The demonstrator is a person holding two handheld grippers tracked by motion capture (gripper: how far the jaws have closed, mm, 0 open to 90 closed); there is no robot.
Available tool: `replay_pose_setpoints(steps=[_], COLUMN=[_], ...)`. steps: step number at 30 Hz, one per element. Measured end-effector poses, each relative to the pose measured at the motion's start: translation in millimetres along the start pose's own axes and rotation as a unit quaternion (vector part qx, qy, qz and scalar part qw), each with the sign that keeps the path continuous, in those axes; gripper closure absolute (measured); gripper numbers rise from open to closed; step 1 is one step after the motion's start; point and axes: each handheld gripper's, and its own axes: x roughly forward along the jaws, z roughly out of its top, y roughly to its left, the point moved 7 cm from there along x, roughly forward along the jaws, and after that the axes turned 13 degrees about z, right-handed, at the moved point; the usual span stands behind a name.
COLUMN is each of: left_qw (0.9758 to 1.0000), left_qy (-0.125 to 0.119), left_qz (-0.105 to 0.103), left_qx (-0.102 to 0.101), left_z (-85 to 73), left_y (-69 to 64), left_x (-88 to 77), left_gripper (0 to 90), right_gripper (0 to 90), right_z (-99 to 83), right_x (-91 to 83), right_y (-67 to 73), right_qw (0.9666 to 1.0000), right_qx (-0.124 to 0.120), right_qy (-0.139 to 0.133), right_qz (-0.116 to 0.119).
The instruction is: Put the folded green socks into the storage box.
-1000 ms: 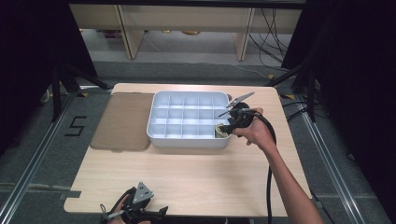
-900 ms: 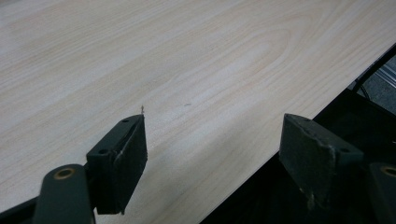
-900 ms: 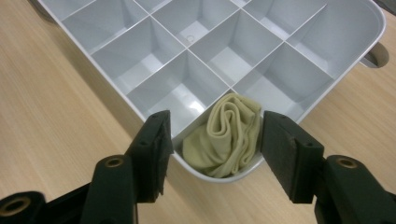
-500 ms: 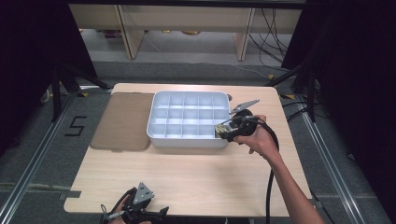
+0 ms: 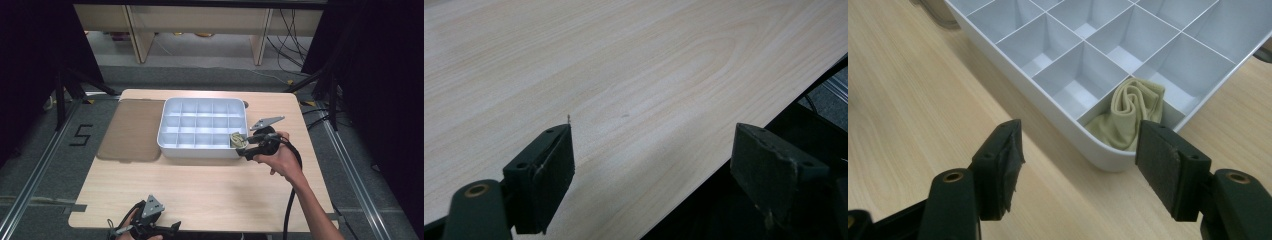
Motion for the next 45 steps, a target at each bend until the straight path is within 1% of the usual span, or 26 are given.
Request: replay_pose_setpoints(steps=[1, 3, 5, 7, 9, 10, 11, 12, 13, 15, 17, 18, 19, 20, 21, 22, 23, 24, 25, 28, 30, 32, 35, 40, 41, 45], left_qw=[1.0, 1.0, 1.0, 1.0, 1.0, 1.0, 1.0, 1.0, 1.0, 1.0, 1.0, 0.9998, 0.9997, 0.9998, 1.0, 1.0, 1.0, 1.0, 1.0, 1.0, 1.0, 1.0, 1.0, 1.0, 1.0, 1.0], left_qy=[0.0, -0.002, 0.0, 0.001, -0.004, -0.003, -0.004, -0.003, -0.005, -0.003, -0.002, -0.008, -0.011, -0.009, -0.002, -0.003, -0.004, -0.005, -0.004, -0.005, -0.005, -0.005, -0.005, -0.003, -0.005, -0.005], left_qz=[0.0, 0.0, 0.001, -0.001, 0.002, 0.0, 0.0, 0.001, 0.003, 0.002, 0.006, 0.007, 0.007, 0.005, 0.003, 0.004, 0.002, 0.002, 0.002, 0.004, -0.001, 0.0, 0.0, 0.002, 0.004, 0.001], left_qx=[0.001, 0.0, 0.0, -0.006, -0.001, -0.002, -0.001, 0.001, 0.001, 0.001, 0.005, -0.015, -0.021, -0.016, 0.0, 0.002, -0.001, -0.002, -0.002, 0.006, -0.003, -0.002, -0.003, 0.0, 0.001, 0.002], left_z=[0.0, -0.2, -0.3, -0.6, -0.1, -0.1, 0.0, -0.1, 0.0, -0.3, -0.9, 0.2, 0.7, 0.5, -0.6, -0.5, -0.4, -0.4, -0.6, -0.6, -0.8, -1.0, -1.1, -1.3, -1.1, -1.0], left_y=[0.0, 0.1, 0.4, 0.0, 1.0, 0.9, 1.0, 1.6, 1.8, 2.2, 3.2, 0.9, 0.5, 0.9, 2.8, 3.5, 3.4, 3.5, 3.5, 4.1, 2.3, 2.4, 2.5, 3.3, 3.3, 3.2], left_x=[0.1, 0.6, 0.4, 0.8, 0.9, 0.9, 0.8, 0.6, 0.6, 0.8, 1.7, 3.0, 3.1, 2.2, 0.3, 0.1, 0.2, 0.2, 0.1, -0.2, 0.5, 0.9, 0.9, 0.4, 0.1, 0.4], left_gripper=[17.1, 17.1, 17.1, 17.1, 17.1, 17.1, 17.1, 17.2, 17.2, 17.2, 17.3, 17.3, 17.3, 17.3, 17.3, 17.3, 17.3, 17.3, 17.3, 17.3, 17.3, 17.3, 17.3, 17.3, 17.3, 17.3], right_gripper=[36.1, 36.2, 36.2, 36.1, 35.7, 35.7, 35.6, 35.3, 34.6, 34.2, 34.1, 34.1, 34.1, 34.0, 33.7, 33.0, 32.9, 32.9, 32.5, 31.4, 31.0, 30.6, 29.8, 28.6, 28.6, 26.7], right_z=[-2.1, -4.2, -7.7, -11.8, -15.4, -16.2, -17.9, -18.2, -20.8, -23.1, -29.6, -30.7, -31.3, -33.0, -33.8, -32.8, -34.5, -33.9, -36.1, -39.2, -39.6, -42.4, -44.2, -48.4, -49.4, -52.7], right_x=[-0.7, -0.5, 0.2, -0.5, -0.4, 1.3, 0.5, 2.4, 0.7, 2.3, 2.1, 1.6, 2.2, 0.9, -0.2, 1.5, -1.8, -0.4, -3.2, -3.6, -3.2, -5.3, -5.2, -5.0, -4.2, -2.5], right_y=[1.4, 3.0, 1.8, 3.6, 5.6, 5.2, 5.6, 7.3, 7.8, 8.8, 10.3, 10.8, 9.8, 10.9, 10.3, 10.1, 9.9, 10.0, 11.0, 13.8, 13.7, 16.6, 19.2, 24.7, 27.0, 29.3], right_qw=[1.0, 1.0, 0.9999, 0.9999, 0.9999, 0.9998, 0.9998, 0.9994, 0.9996, 0.9991, 0.9994, 0.9993, 0.9991, 0.9993, 0.9993, 0.9986, 0.9991, 0.9986, 0.9992, 0.999, 0.9986, 0.9989, 0.9987, 0.9983, 0.9982, 0.998], right_qx=[0.008, 0.007, 0.001, 0.0, 0.007, 0.004, -0.003, -0.003, -0.005, -0.007, -0.008, -0.006, -0.01, -0.001, -0.005, -0.005, -0.005, -0.004, -0.002, -0.004, -0.012, 0.001, 0.005, -0.015, -0.008, -0.017], right_qy=[0.001, -0.005, -0.012, -0.01, -0.01, -0.019, -0.016, -0.031, -0.022, -0.038, -0.024, -0.027, -0.034, -0.032, -0.029, -0.049, -0.037, -0.051, -0.037, -0.039, -0.048, -0.044, -0.048, -0.051, -0.056, -0.058], right_qz=[-0.003, 0.003, -0.004, 0.004, 0.008, 0.006, 0.012, 0.018, 0.016, 0.017, 0.025, 0.026, 0.024, 0.021, 0.021, 0.019, 0.019, 0.017, 0.018, 0.021, 0.019, 0.017, 0.016, 0.021, 0.02, 0.019])
